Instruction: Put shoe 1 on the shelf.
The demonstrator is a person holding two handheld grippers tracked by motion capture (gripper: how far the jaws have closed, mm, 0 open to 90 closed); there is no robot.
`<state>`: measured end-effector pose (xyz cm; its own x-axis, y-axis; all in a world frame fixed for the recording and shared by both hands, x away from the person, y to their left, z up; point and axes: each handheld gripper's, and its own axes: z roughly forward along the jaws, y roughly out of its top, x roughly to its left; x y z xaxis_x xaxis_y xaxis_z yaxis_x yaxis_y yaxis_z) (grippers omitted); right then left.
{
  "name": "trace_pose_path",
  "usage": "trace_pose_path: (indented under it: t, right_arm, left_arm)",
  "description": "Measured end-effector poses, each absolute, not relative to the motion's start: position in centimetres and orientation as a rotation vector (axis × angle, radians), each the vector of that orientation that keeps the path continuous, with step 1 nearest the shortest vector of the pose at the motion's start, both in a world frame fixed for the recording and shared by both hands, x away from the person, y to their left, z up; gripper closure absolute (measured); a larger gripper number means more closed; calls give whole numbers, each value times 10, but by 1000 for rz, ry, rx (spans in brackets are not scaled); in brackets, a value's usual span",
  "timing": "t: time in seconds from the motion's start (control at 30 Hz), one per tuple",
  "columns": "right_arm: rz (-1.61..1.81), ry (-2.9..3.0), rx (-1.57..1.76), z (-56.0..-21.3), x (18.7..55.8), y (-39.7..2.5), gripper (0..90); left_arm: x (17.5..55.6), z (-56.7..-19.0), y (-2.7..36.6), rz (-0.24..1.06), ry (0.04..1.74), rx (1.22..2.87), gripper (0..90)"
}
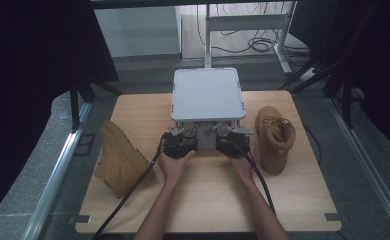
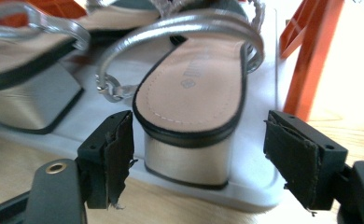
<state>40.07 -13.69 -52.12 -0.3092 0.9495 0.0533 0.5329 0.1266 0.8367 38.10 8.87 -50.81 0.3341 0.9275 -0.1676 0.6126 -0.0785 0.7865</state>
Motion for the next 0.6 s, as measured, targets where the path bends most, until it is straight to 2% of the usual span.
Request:
trace_pose_path:
  t: [0.1, 0.2, 0.27, 0.37, 0.47, 0.6]
  right_arm:
    - [1117, 1885, 1392, -512, 390, -145, 286]
    - [1155, 1871, 1352, -505, 378, -153, 370]
    - [1166, 1874, 1327, -501, 372, -156, 457]
    - [1147, 1870, 1332, -499, 367, -159, 611]
    - [1141, 1855, 1401, -500, 369, -162, 734]
    - [1126, 1870, 1440, -506, 374, -164, 813]
  left_arm:
    - [366, -504, 94, 513, 1320, 1801, 343]
    - [354, -500, 100, 570, 1313, 1782, 397]
    - [349, -500, 104, 602, 1321, 1762, 491]
    - [349, -501, 108, 606, 1346, 1739, 684]
    - [352, -504, 108, 583, 1361, 1743, 787]
    - [358, -511, 104, 579, 1389, 1765, 881]
